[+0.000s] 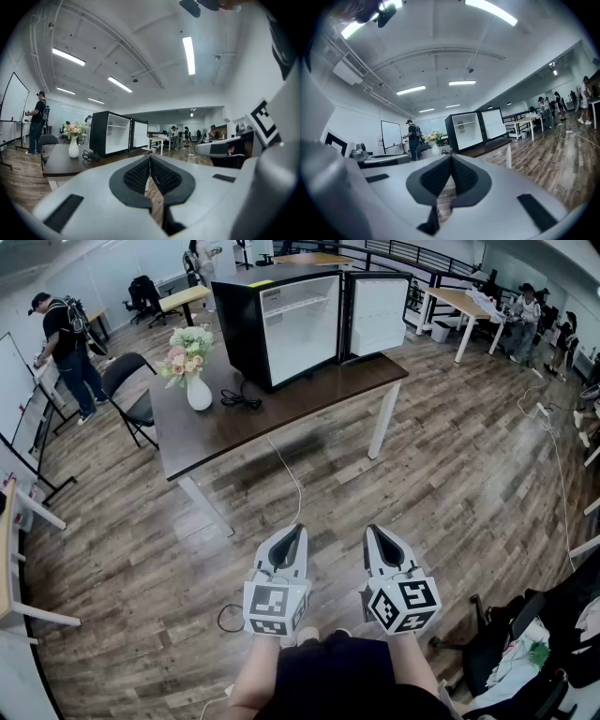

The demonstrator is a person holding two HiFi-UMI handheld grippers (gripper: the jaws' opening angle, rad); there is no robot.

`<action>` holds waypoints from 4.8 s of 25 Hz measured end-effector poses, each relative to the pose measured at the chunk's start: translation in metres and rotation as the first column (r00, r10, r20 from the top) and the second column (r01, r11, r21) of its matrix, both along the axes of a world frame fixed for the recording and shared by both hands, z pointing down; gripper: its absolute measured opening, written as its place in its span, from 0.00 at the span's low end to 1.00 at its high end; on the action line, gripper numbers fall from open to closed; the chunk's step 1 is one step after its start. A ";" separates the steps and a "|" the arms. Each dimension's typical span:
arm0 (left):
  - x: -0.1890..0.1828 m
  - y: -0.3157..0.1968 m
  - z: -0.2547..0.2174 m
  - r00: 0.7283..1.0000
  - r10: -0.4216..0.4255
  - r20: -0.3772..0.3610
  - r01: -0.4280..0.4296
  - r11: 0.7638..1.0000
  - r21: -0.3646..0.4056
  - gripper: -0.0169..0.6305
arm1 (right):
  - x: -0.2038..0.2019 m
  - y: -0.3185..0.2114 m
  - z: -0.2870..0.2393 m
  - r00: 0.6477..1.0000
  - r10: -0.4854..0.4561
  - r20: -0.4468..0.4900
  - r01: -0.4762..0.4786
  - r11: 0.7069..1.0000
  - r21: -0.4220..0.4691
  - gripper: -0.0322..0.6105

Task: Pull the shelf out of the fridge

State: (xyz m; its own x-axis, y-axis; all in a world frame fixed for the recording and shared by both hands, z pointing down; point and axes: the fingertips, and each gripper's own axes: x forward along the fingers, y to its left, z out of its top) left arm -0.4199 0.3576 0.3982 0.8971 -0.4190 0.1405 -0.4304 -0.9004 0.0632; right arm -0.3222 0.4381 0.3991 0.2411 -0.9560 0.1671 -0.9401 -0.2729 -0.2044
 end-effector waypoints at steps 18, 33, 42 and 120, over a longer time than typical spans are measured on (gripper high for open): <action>-0.023 0.010 0.004 0.999 0.052 0.000 -0.052 0.999 0.014 0.03 | -0.029 0.005 0.011 0.999 0.044 0.030 -0.044 0.999 -0.004 0.04; 0.018 -0.032 0.026 0.997 0.073 0.031 -0.073 0.997 0.000 0.03 | 0.005 -0.034 0.035 0.996 0.061 0.066 -0.060 0.998 -0.024 0.04; 0.096 -0.089 0.020 0.998 0.054 0.020 -0.054 0.998 0.020 0.03 | 0.083 -0.093 0.035 0.997 0.033 0.069 -0.031 0.999 -0.027 0.04; 0.383 -0.451 0.038 0.994 -0.079 0.075 0.077 0.997 0.024 0.03 | 0.370 -0.461 0.064 0.984 -0.099 0.147 0.110 0.991 -0.069 0.04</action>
